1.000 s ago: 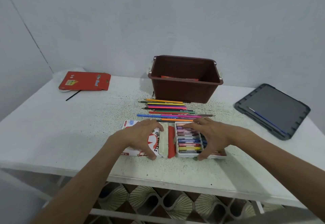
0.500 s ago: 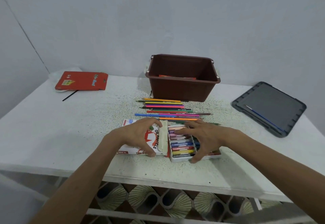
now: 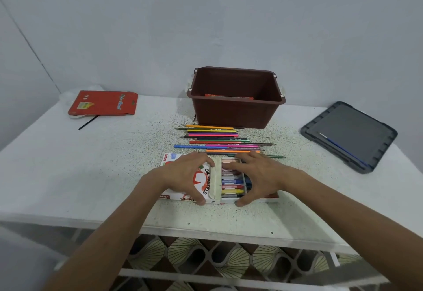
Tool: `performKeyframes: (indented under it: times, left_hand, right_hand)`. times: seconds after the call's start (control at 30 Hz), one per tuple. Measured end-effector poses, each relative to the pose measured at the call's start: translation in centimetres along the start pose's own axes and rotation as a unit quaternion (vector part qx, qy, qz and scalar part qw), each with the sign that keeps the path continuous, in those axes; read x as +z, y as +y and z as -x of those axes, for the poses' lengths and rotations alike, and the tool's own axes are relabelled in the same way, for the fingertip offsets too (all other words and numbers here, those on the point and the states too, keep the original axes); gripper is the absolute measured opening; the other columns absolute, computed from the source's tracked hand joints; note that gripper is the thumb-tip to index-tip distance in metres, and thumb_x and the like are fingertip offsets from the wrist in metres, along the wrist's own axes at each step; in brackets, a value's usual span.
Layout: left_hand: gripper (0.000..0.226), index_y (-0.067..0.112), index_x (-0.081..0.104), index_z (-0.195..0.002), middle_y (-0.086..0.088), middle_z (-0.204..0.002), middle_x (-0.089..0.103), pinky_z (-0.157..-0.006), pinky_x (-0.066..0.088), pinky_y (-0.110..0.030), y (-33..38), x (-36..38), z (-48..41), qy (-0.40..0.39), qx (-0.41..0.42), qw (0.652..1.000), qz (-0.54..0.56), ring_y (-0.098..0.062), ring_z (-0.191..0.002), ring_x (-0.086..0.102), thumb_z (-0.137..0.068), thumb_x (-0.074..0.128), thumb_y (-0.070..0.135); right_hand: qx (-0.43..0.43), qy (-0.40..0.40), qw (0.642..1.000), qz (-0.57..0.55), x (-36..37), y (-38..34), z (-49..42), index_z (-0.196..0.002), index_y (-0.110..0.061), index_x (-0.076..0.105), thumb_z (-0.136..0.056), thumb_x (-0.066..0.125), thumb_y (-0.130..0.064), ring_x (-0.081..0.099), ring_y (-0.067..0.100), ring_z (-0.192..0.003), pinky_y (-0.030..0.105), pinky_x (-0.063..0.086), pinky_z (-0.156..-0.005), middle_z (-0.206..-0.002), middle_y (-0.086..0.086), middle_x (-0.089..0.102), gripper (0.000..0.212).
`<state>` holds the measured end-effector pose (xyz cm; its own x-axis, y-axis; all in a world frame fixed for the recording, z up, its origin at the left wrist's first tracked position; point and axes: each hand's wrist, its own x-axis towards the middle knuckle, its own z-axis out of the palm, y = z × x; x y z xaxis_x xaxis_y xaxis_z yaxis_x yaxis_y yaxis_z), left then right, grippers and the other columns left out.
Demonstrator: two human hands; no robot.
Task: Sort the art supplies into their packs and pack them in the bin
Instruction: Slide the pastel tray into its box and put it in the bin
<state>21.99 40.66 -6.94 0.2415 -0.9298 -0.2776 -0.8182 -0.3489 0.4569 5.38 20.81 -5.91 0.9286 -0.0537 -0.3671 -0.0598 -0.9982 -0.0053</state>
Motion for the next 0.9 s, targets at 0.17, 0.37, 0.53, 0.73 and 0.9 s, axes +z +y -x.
performKeyframes:
  times: [0.17,0.37,0.53,0.73,0.9]
  left_hand:
    - [0.092,0.039,0.034,-0.132,0.014,-0.134,0.039,-0.106,0.032,-0.035,0.1,0.4,0.0,0.034,0.015,0.999,-0.039,-0.009,-0.122,0.035,-0.058,0.085,0.058]
    - [0.092,0.04,0.034,-0.131,0.019,-0.123,0.035,-0.104,0.033,-0.036,-0.2,0.5,-0.1,0.036,0.016,0.998,-0.042,-0.006,-0.115,0.034,-0.057,0.084,0.061]
    - [0.091,0.04,0.034,-0.134,0.012,-0.143,0.035,-0.111,0.027,-0.04,-0.4,0.7,0.2,0.032,0.01,0.999,-0.04,-0.013,-0.134,0.03,-0.06,0.083,0.061]
    - [0.092,0.041,0.032,-0.136,0.01,-0.152,0.028,-0.115,0.023,-0.042,-0.1,0.5,0.3,0.026,0.003,0.999,-0.047,-0.015,-0.14,0.024,-0.061,0.082,0.061]
    - [0.091,0.041,0.033,-0.134,0.013,-0.142,0.035,-0.112,0.029,-0.042,0.1,0.4,0.3,0.026,0.003,0.999,-0.039,-0.011,-0.129,0.033,-0.06,0.083,0.061]
  right_hand:
    - [0.0,0.039,0.999,-0.026,0.3,-1.1,0.1,-0.148,-0.038,0.014,-0.065,0.057,-0.086,0.027,0.025,-0.135,0.047,0.025,-0.112,-0.153,-0.003,0.027,0.106]
    - [-0.007,0.072,0.995,-0.068,0.8,-2.1,0.0,-0.147,-0.032,0.015,-0.063,0.059,-0.086,0.025,0.022,-0.136,0.044,0.027,-0.113,-0.154,-0.005,0.027,0.108]
    - [0.027,0.125,0.979,-0.159,1.2,-1.0,1.5,-0.147,-0.034,0.026,-0.077,0.053,-0.079,0.03,0.019,-0.138,0.042,0.032,-0.112,-0.154,-0.005,0.032,0.088]
    - [0.178,0.262,0.932,-0.179,3.3,-0.1,2.4,-0.122,-0.02,0.059,-0.094,0.056,-0.042,0.05,0.017,-0.104,0.03,0.044,-0.083,-0.121,0.002,0.057,0.036]
    - [0.178,0.312,0.89,-0.28,3.7,-1.4,2.2,-0.112,-0.015,0.065,-0.095,0.058,-0.027,0.048,0.01,-0.09,0.022,0.034,-0.077,-0.105,-0.002,0.055,0.022]
